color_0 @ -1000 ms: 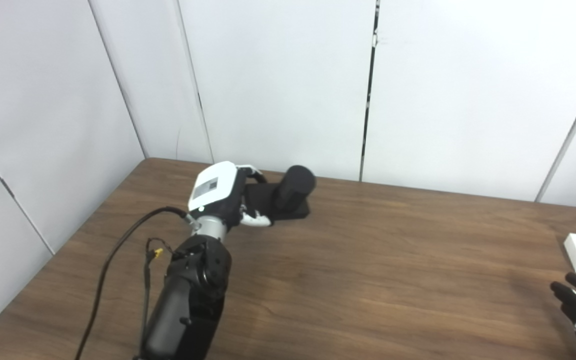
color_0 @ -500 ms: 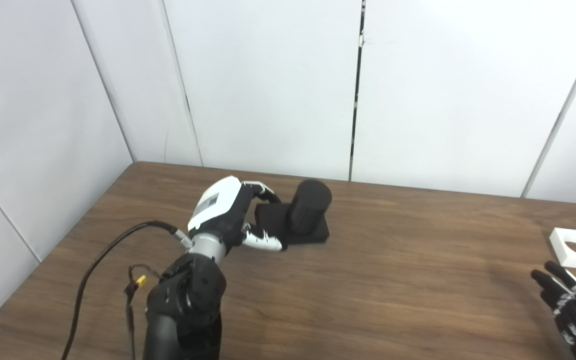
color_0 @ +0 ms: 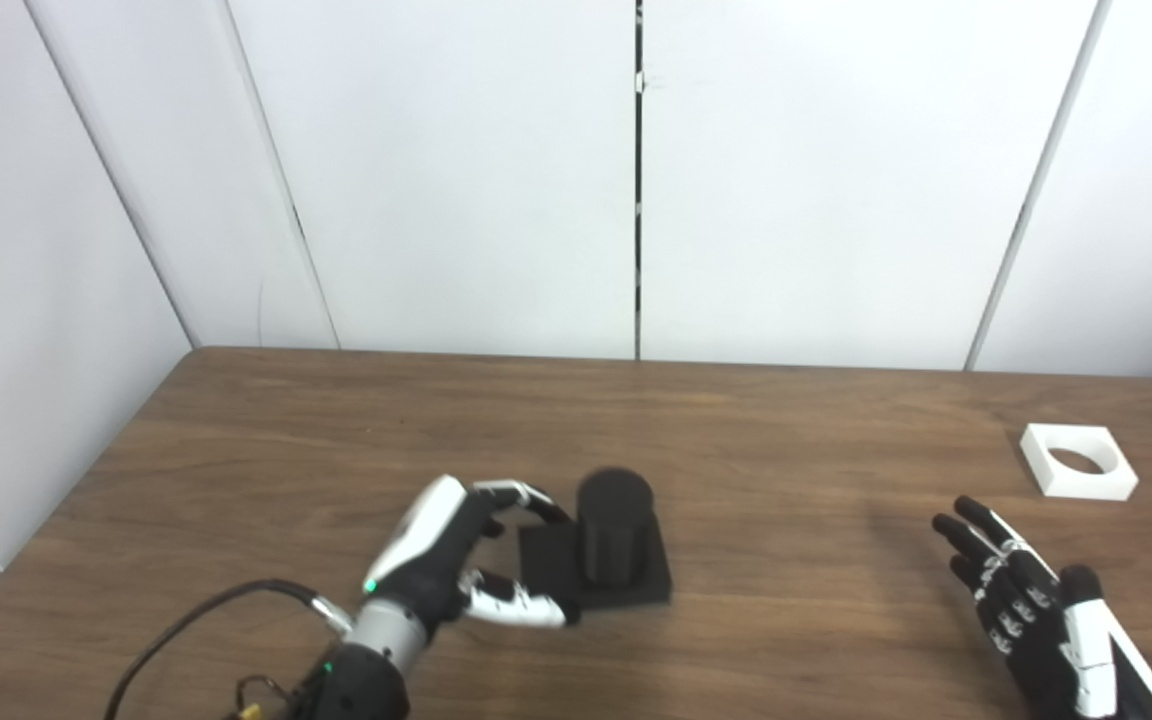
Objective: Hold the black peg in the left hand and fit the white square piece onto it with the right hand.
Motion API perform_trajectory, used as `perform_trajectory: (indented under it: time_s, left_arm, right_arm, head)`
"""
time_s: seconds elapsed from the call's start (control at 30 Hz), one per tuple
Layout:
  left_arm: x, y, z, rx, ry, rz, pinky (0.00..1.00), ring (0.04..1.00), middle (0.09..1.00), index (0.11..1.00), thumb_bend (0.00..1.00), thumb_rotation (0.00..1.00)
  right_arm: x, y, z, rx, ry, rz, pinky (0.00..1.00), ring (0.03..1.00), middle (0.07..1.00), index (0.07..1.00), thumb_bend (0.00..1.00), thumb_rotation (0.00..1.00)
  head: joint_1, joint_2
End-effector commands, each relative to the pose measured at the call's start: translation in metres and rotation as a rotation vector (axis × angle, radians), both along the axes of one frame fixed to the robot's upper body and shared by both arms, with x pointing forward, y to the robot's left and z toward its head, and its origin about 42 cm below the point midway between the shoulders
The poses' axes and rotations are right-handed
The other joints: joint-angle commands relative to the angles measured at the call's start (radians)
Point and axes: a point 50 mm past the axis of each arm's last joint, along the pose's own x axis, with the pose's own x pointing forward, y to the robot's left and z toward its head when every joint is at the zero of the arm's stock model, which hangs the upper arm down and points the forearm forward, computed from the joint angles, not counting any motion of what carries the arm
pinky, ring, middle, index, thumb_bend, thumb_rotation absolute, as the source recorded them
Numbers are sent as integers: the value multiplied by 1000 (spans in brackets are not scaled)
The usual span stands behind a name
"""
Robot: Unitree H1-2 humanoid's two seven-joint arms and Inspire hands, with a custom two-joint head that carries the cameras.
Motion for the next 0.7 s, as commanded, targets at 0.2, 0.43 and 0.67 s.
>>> perform_trajectory:
  time_s: [0.2,0.43,0.67]
  left_arm:
    - [-4,-18,-32,-22,-60,-95,857,939,860,492,496,55]
    - [-4,-22,-51,-25,-36,-154,880,947,872,492,497,56]
    - [-2,-25,-59,-12,-24,-166,916,957,881,493,496,60]
  right_arm:
    - [-3,12,19,12,-35,1,1000,1000,916,940,670,1000]
    - [-4,16,25,18,-40,-1,1000,1000,917,942,655,1000]
    - [-5,19,29,23,-31,-6,1000,1000,919,946,641,1000]
  head:
    - [-13,20]
    - [-31,43]
    - [-40,54]
